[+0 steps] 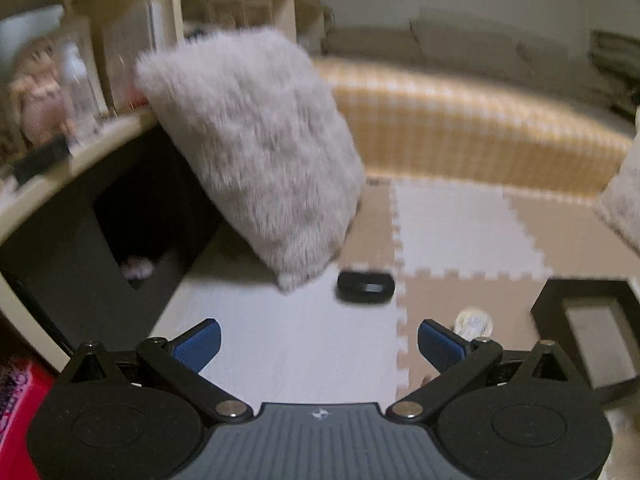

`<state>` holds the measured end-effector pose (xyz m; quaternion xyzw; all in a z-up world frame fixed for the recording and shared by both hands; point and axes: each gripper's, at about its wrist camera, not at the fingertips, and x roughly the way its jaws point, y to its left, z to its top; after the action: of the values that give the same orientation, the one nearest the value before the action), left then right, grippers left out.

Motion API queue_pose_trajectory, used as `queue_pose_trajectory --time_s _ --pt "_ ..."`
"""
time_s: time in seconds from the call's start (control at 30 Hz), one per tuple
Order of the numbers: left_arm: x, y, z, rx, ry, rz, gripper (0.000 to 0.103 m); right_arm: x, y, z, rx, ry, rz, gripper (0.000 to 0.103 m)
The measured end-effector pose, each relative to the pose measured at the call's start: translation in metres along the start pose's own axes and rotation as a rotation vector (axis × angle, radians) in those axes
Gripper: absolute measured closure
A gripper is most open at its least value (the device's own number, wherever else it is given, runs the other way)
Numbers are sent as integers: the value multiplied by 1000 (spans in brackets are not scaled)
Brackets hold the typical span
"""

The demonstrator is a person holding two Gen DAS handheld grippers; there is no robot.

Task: Organize rigid objects
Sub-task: 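Lower the left gripper onto the white watch-strap tool and close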

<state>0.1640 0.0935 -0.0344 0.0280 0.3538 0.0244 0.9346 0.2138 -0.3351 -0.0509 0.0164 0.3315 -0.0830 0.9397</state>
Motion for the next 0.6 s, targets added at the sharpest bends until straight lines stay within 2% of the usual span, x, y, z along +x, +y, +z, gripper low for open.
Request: queue_pose_trajectory --time_s 0.07,0.13,0.27,0.33,0.37,0.43,0.5,0.6 --pt "14 6 -4 5 50 1 0 14 -3 -4 -4 76 7 0" --pt "26 12 -9 -6 108 -8 0 33 -8 -8 0 190 5 0" --pt "45 22 -20 -54 230 -41 0 53 -15 -18 -11 306 -12 3" --pt "51 24 -25 -66 278 -53 0 58 -17 -25 -13 345 -4 22" --pt "55 24 -28 -74 300 -59 2 61 -18 -27 -9 365 -3 29" --pt "62 25 -31 -87 333 -62 4 65 -18 -32 -4 395 11 56" --pt "71 26 -36 -94 374 -63 11 69 -17 -33 0 412 22 64" --pt "83 28 -41 -98 432 -68 15 71 -14 -34 -7 421 28 67"
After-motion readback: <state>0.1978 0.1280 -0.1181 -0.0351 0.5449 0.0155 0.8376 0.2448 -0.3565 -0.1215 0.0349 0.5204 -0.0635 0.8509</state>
